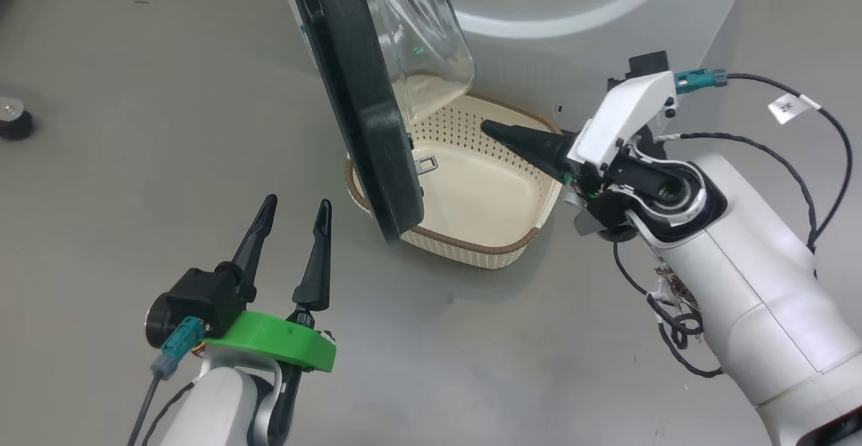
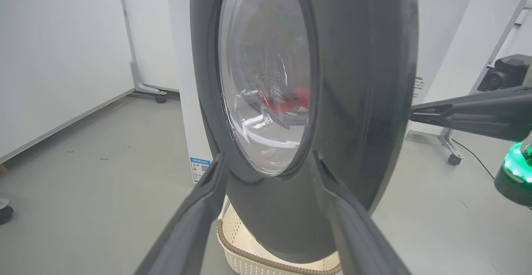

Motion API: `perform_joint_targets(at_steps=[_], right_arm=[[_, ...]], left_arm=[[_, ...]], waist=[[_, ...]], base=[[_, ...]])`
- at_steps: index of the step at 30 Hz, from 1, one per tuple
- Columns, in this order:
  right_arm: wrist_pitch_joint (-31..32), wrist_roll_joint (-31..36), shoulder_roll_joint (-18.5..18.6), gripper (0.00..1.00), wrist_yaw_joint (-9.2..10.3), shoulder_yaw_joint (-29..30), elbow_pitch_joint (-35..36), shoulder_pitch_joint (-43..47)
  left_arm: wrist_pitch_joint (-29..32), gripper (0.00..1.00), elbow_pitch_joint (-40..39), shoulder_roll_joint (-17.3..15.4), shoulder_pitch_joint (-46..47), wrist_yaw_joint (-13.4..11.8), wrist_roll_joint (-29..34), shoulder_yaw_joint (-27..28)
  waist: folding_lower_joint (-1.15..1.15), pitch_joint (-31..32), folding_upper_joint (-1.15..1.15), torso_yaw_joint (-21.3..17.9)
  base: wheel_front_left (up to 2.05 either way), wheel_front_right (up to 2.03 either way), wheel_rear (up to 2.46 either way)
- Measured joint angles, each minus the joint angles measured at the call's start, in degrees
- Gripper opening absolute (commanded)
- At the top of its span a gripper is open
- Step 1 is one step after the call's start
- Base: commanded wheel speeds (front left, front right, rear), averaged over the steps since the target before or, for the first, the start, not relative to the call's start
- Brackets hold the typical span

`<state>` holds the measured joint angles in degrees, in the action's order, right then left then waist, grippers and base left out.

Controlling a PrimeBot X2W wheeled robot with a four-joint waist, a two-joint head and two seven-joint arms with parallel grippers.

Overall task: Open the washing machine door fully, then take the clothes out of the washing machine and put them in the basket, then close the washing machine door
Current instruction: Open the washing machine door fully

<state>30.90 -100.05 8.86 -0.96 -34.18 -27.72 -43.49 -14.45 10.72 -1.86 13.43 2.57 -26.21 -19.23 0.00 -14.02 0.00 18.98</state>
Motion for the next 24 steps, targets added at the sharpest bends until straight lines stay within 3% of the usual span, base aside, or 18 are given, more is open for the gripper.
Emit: perform_joint_targets(at_steps=[6,15,24], right_arm=[[-6.9,9.6,5.4,0.0,-4.9,-1.5,0.2,2.6],[-21.0,30.9,13.8,0.0,-5.56,-7.4,3.2,5.3],[-34.0,43.5,17.2,0.0,-5.56,-10.7,5.5,10.3]], left_arm=[[0.0,1.0,1.3,0.0,-1.9,0.0,0.7,2.1],[0.0,1.0,2.0,-0.7,-4.0,0.3,3.0,4.4],[0.0,1.0,2.4,-0.9,-6.1,0.8,3.6,6.6]], waist=[[0.0,2.8,0.0,-2.0],[0.0,6.6,0.0,-5.3],[0.0,9.6,0.0,-8.8]], base=[[0.0,0.0,0.0],[0.0,0.0,0.0],[0.0,0.0,0.0]])
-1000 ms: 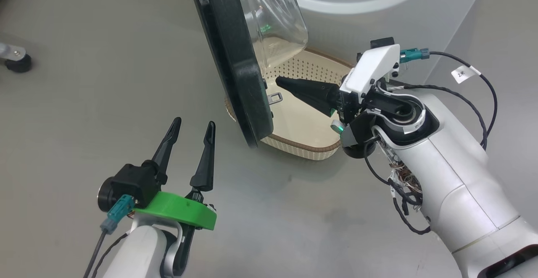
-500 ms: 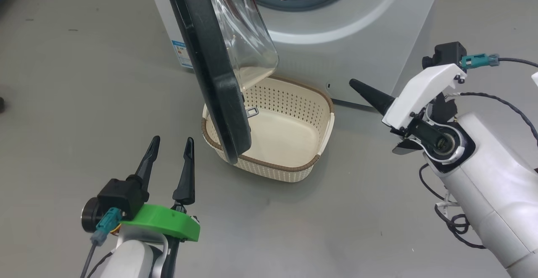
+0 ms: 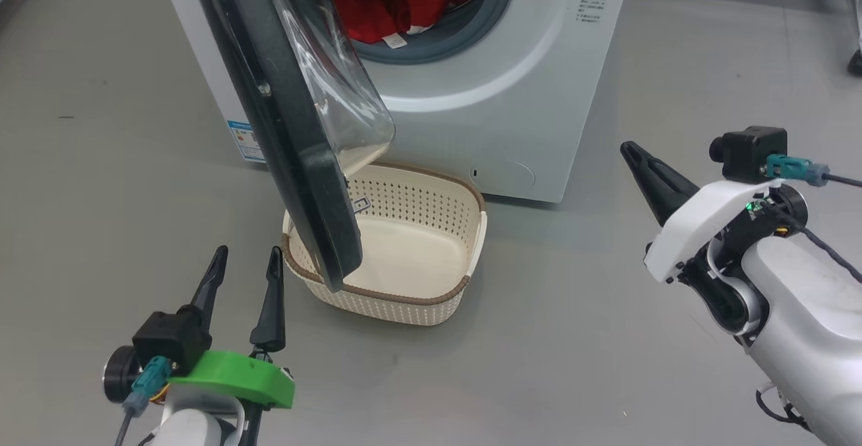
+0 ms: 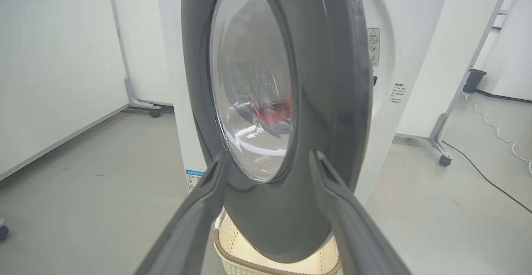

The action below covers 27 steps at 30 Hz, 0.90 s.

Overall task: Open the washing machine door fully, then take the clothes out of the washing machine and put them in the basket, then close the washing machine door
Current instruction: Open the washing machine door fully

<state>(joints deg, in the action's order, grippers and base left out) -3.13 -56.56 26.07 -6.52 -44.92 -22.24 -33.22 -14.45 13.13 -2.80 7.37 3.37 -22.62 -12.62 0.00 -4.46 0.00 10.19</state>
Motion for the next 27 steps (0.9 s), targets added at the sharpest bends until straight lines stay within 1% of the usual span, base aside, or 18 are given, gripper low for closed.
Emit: perform_joint_targets(at_steps=[3,4,12,15,23,24,25,27], right_arm=[[-3.4,1.5,0.3,0.0,0.42,-0.1,0.6,2.1],[-3.4,1.5,0.3,0.0,0.42,-0.1,0.6,2.1],[-11.4,3.4,0.3,0.0,5.32,1.5,1.7,8.2],[-11.6,3.5,0.2,0.0,7.14,2.7,2.0,10.8],[-11.6,5.3,-0.7,0.0,10.8,6.4,4.6,16.5],[-11.6,5.6,-0.8,0.0,11.15,7.3,5.1,17.4],[-11.6,6.1,-1.2,0.0,11.72,9.1,6.0,18.4],[-11.6,7.5,-1.8,0.0,12.22,13.0,8.4,19.8]], left_arm=[[0.0,1.0,0.0,0.0,-0.7,0.0,0.0,1.2],[0.0,1.0,0.0,0.0,-0.7,0.0,0.0,1.2],[0.0,1.0,-0.2,0.0,-1.6,0.3,0.2,3.2],[0.0,1.0,-0.3,0.0,-1.6,0.5,0.6,3.5],[0.0,1.0,-0.5,0.0,-2.8,0.7,1.0,5.3],[0.0,1.0,-0.5,0.0,-3.0,0.7,1.0,5.3],[0.0,1.0,-0.5,0.0,-3.0,0.8,1.0,5.3],[0.0,1.0,-0.5,0.0,-3.0,1.0,1.0,5.4]], waist=[[0.0,0.7,0.0,-1.2],[0.0,0.7,0.0,-1.2],[0.0,1.9,0.0,-4.0],[0.0,2.1,0.0,-4.7],[0.0,2.8,0.0,-6.1],[0.0,2.9,0.0,-6.3],[0.0,2.9,0.0,-6.4],[0.0,2.9,0.0,-6.6]], base=[[0.0,0.0,0.0],[0.0,0.0,0.0],[0.0,0.0,0.0],[0.0,0.0,0.0],[0.0,0.0,0.0],[0.0,0.0,0.0],[0.0,0.0,0.0],[0.0,0.0,0.0]])
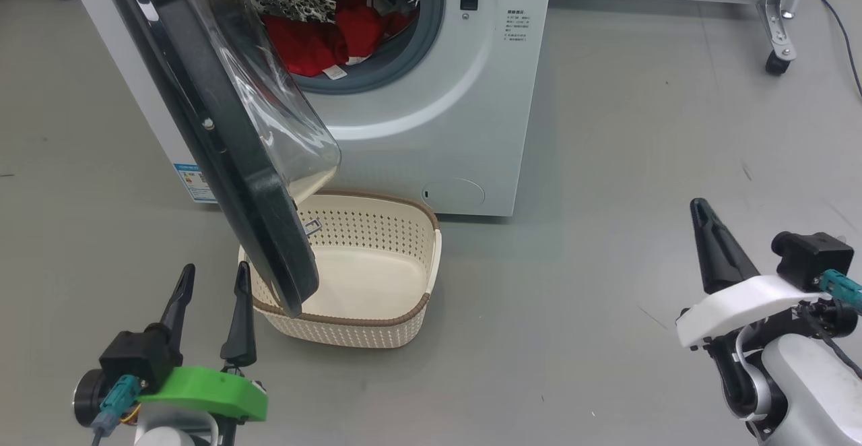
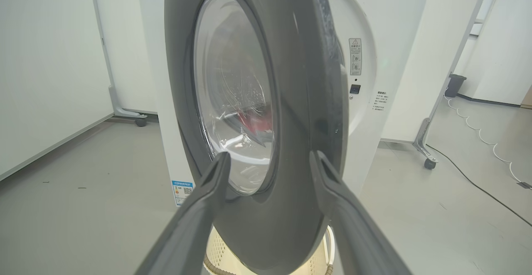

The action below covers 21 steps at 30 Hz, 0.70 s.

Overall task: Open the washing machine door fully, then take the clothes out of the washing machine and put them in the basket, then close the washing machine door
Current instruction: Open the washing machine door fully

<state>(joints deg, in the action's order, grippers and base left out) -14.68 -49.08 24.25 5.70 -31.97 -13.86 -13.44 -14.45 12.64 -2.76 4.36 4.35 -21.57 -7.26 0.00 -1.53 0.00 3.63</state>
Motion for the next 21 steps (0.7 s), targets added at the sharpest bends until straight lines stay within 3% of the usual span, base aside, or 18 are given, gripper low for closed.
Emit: perform_joint_targets(at_steps=[4,5,6,7,21], right_arm=[[0.0,3.2,-0.7,0.0,0.38,4.1,3.3,2.2],[0.0,4.0,-0.9,0.33,0.52,4.7,3.7,3.1],[0.0,5.1,-1.0,0.96,0.52,5.4,4.3,4.2],[0.0,6.2,-1.0,1.0,0.53,6.2,4.7,5.1],[0.0,13.0,-4.7,1.0,0.97,12.0,10.3,12.0]], left_arm=[[0.0,1.0,-0.3,0.0,0.0,0.0,0.0,1.2],[0.0,1.0,-0.3,0.0,0.0,0.0,0.0,1.4],[0.0,1.0,-0.3,0.0,0.0,0.0,0.0,1.4],[0.0,1.0,-0.3,0.0,0.0,0.1,0.0,1.4],[0.0,1.0,-0.1,0.1,0.0,0.6,0.5,1.5]], waist=[[0.0,-0.1,0.0,-0.4],[0.0,-0.2,0.0,-0.5],[0.0,-0.3,0.0,-0.6],[0.0,-0.3,0.0,-0.7],[0.0,-0.8,0.0,-1.3]], base=[[0.0,0.0,0.0],[0.0,0.0,0.0],[0.0,0.0,0.0],[0.0,0.0,0.0],[0.0,0.0,0.0]])
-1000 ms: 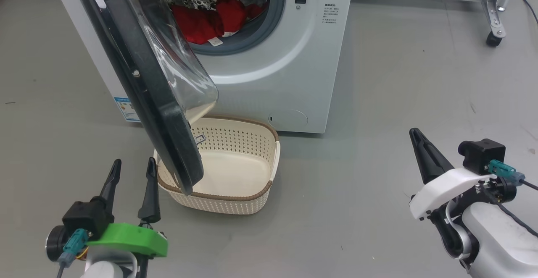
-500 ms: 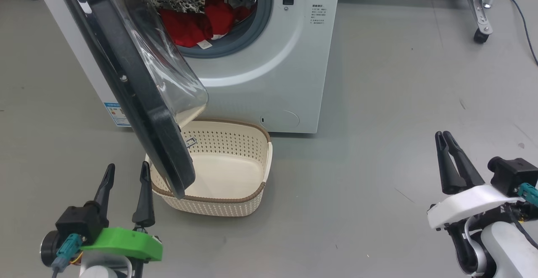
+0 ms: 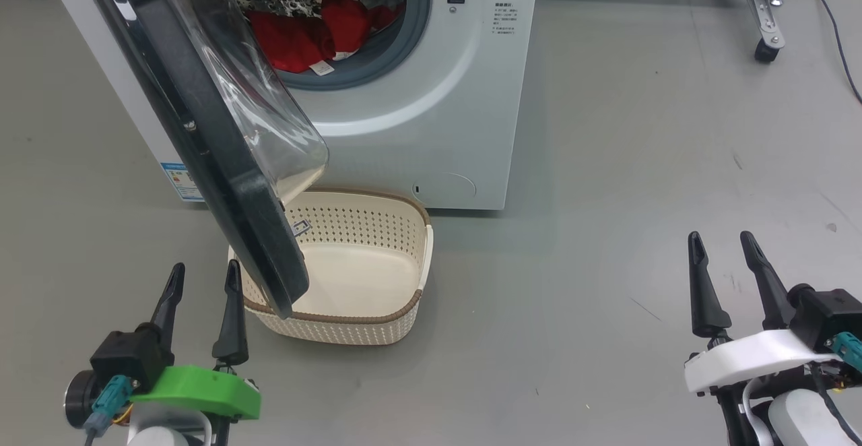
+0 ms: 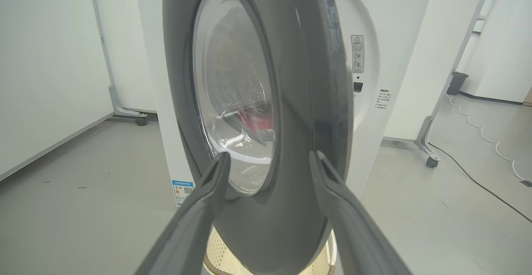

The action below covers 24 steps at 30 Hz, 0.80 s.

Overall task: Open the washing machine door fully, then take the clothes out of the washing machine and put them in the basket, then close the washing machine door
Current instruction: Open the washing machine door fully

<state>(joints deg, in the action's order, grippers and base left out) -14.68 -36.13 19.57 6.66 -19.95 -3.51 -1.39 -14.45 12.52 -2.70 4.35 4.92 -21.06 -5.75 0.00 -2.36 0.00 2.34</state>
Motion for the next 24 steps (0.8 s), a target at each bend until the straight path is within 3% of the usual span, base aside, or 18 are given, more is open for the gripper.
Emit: perform_joint_targets(at_steps=[11,24], right_arm=[[0.0,3.1,-1.8,1.0,-0.03,1.6,2.3,3.1],[0.0,5.8,-3.6,1.0,-1.55,3.1,3.2,4.7]], left_arm=[[0.0,1.0,0.5,0.0,0.0,0.3,0.1,0.1],[0.0,1.0,0.6,0.1,0.0,0.4,0.7,0.4]], waist=[[0.0,-0.4,0.0,0.3],[0.0,-0.7,0.0,0.2]], base=[[0.0,0.0,0.0],[0.0,0.0,0.0]])
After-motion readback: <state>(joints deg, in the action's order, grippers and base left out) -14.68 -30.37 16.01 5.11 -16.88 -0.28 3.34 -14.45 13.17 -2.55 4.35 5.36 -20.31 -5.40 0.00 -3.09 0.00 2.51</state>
